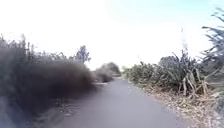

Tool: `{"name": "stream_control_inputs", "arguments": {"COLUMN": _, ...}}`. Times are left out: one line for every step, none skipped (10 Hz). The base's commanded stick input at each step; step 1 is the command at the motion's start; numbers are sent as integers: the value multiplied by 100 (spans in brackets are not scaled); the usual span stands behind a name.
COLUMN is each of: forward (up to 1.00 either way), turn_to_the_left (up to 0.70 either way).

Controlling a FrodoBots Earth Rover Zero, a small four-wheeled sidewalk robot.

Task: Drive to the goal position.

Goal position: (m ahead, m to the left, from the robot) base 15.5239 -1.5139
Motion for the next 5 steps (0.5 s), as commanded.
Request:
{"name": "stream_control_inputs", "arguments": {"forward": 85, "turn_to_the_left": 0}}
{"name": "stream_control_inputs", "arguments": {"forward": 85, "turn_to_the_left": 0}}
{"name": "stream_control_inputs", "arguments": {"forward": 85, "turn_to_the_left": 0}}
{"name": "stream_control_inputs", "arguments": {"forward": 85, "turn_to_the_left": 0}}
{"name": "stream_control_inputs", "arguments": {"forward": 85, "turn_to_the_left": 0}}
